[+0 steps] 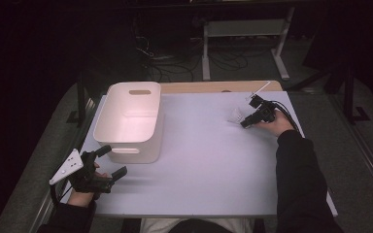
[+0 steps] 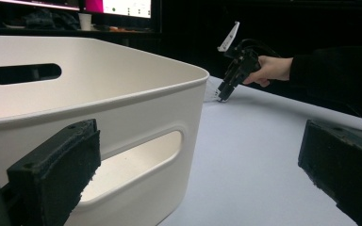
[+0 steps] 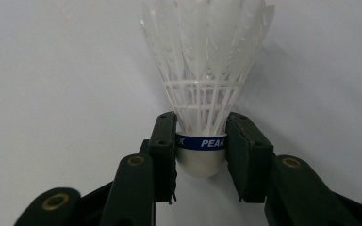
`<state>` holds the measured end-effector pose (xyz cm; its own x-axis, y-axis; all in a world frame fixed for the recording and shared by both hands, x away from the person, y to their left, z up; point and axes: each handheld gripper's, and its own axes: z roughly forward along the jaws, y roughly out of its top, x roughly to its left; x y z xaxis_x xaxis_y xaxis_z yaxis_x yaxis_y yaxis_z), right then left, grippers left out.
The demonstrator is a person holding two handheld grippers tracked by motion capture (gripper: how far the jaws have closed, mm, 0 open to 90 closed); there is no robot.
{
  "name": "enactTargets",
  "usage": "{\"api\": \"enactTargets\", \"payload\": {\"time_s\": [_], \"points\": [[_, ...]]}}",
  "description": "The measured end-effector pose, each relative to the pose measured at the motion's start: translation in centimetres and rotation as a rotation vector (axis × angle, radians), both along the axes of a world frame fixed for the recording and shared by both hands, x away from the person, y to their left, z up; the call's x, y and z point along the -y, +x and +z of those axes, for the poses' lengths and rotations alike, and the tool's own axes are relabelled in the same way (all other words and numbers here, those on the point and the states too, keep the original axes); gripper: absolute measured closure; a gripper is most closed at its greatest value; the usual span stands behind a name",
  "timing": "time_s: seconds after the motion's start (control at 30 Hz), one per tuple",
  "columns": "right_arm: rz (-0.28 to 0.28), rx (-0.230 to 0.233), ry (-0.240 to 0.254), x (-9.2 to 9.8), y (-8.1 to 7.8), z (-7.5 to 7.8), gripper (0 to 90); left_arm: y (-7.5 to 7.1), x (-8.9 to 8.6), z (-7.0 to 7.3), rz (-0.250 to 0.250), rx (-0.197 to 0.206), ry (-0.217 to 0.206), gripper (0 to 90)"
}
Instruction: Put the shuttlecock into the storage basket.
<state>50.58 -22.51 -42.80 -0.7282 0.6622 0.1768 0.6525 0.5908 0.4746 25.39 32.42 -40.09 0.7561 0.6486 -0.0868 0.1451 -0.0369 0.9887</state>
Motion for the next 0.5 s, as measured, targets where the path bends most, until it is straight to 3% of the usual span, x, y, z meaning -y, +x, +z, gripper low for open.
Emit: {"api": "enactTargets", "payload": {"time_s": [0.5], "points": [[0.002, 0.014, 0.016, -0.27, -0.33, 0.58, 64.3, -0.03, 0.01, 0.01, -0.002, 0.002, 0.001, 0.0]]}}
